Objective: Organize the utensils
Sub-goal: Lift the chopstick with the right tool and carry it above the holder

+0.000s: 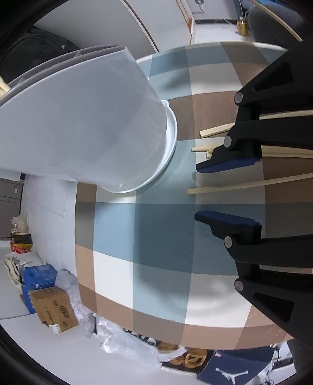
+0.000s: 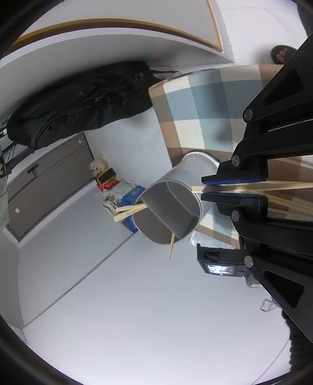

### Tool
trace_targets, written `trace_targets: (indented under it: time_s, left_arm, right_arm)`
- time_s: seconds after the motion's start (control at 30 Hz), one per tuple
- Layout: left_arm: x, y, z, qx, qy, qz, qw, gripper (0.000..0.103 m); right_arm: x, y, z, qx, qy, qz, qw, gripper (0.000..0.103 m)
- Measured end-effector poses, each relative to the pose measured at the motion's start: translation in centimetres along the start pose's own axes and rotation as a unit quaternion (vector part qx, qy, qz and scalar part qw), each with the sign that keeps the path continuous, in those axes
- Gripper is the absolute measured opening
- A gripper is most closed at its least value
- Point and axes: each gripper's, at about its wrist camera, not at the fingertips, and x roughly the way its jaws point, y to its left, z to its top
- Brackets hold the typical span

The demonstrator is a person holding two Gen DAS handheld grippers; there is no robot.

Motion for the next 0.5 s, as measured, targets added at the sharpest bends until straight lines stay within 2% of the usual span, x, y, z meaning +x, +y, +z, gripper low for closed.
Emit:
trace_targets:
  time_s: [0.03, 0.23, 0.5]
  left_arm:
    - [0.0, 0.0, 0.0, 0.003, 0.002, -0.005, 1.0000, 0.001]
    - [-1.8, 0.3, -0.3, -0.002, -0.028, -0.011, 0.9995, 0.001]
    - [-10.1, -0.1, -0.4, -0.005, -0.133, -0.037, 0.9904, 0.001]
  right_arm:
    - [0.0, -0.1, 0.0, 0.001, 0.000, 0.000, 1.000, 0.006]
    - [-0.1, -0.1, 0.4, 0.002, -0.005, 0.000, 1.000, 0.006]
    - [-0.4, 2.3, 1.9, -0.026, -0.021, 0.013, 0.999, 0.006]
